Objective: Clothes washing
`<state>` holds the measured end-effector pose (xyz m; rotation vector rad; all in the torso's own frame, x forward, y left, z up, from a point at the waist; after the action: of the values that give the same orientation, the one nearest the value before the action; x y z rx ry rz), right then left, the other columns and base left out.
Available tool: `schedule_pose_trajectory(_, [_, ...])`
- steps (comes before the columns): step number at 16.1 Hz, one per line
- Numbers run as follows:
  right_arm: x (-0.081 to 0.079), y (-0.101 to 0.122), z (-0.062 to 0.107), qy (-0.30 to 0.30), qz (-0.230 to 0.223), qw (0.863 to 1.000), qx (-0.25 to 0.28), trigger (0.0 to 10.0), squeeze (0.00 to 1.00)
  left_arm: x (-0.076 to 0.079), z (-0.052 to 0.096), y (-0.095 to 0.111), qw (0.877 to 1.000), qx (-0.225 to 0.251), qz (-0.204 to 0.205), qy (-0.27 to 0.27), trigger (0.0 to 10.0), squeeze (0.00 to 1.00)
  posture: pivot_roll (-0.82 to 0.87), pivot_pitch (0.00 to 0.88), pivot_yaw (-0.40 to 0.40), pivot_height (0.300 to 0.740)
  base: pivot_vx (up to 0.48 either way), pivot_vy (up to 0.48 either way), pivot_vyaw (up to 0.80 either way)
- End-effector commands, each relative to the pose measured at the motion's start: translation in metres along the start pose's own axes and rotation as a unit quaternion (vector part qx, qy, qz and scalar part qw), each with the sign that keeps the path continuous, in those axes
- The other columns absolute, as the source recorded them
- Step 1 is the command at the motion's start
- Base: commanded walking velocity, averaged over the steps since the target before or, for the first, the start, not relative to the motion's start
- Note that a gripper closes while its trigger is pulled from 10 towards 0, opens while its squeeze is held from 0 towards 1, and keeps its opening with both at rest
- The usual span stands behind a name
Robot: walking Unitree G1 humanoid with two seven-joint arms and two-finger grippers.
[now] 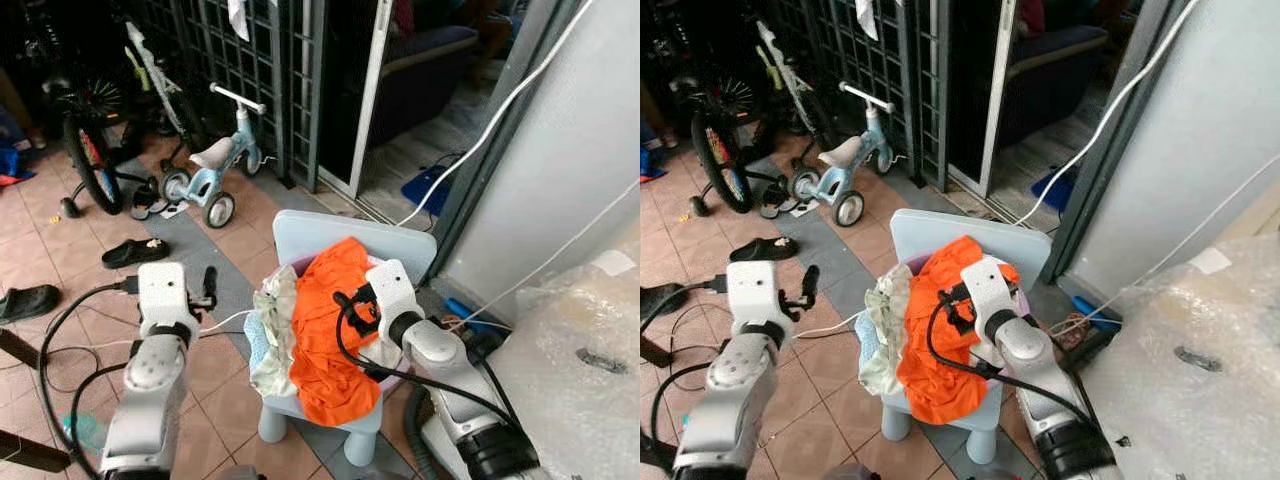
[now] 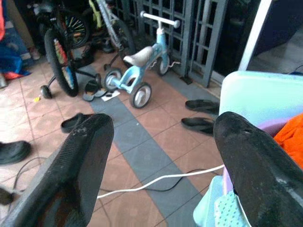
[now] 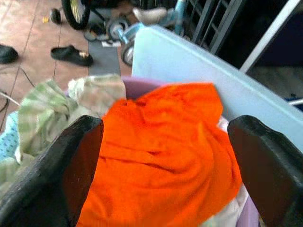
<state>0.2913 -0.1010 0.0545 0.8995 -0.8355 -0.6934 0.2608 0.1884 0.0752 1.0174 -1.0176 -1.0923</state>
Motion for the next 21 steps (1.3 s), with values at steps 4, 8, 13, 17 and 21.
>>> schedule_pose_trajectory(4, [-0.008,-0.01,-0.004,0.013,0.0,0.999,-0.046,10.0,0.0,-0.011,0.024,0.001,1.0,-0.003,-0.002,0.018,10.0,0.0,0.05,0.054,-0.044,0.74,0.0,0.0,0.0])
schedule_pose_trajectory(8, [-0.008,-0.015,-0.006,0.0,0.02,0.999,-0.049,10.0,0.0,-0.019,0.058,0.001,0.999,-0.012,-0.009,0.036,10.0,0.0,0.12,0.161,-0.115,0.74,0.0,0.0,0.0])
schedule_pose_trajectory(13, [0.003,-0.002,-0.033,-0.016,0.039,0.998,-0.045,10.0,0.0,0.006,0.074,0.01,0.999,-0.026,-0.017,-0.025,10.0,0.0,0.12,0.251,-0.139,0.74,0.0,0.0,0.0])
schedule_pose_trajectory(17, [-0.021,-0.007,-0.05,0.024,0.015,0.997,-0.076,2.5,0.0,0.005,0.088,0.008,0.999,-0.047,-0.022,-0.015,10.0,0.0,0.15,0.308,-0.179,0.74,0.0,0.0,0.0])
schedule_pose_trajectory(21, [-0.04,-0.008,-0.056,0.035,-0.038,0.993,-0.108,0.0,0.0,0.0,0.095,0.007,0.998,-0.064,-0.008,0.011,10.0,0.0,0.17,0.324,-0.205,0.74,0.0,0.0,0.0])
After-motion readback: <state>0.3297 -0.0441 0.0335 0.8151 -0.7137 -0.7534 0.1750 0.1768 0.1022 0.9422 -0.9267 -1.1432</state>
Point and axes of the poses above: a point about 5 cm out from each wrist's last joint towards the gripper, its own z axis pointing back from the gripper into the wrist, its own y axis along the axis of the wrist's last joint, x = y × z, the point moved 1 cm from there along -z, pointing out of the wrist towards the gripper, and after that the axes turned 11 degrees about z, right-handed, at the moved point
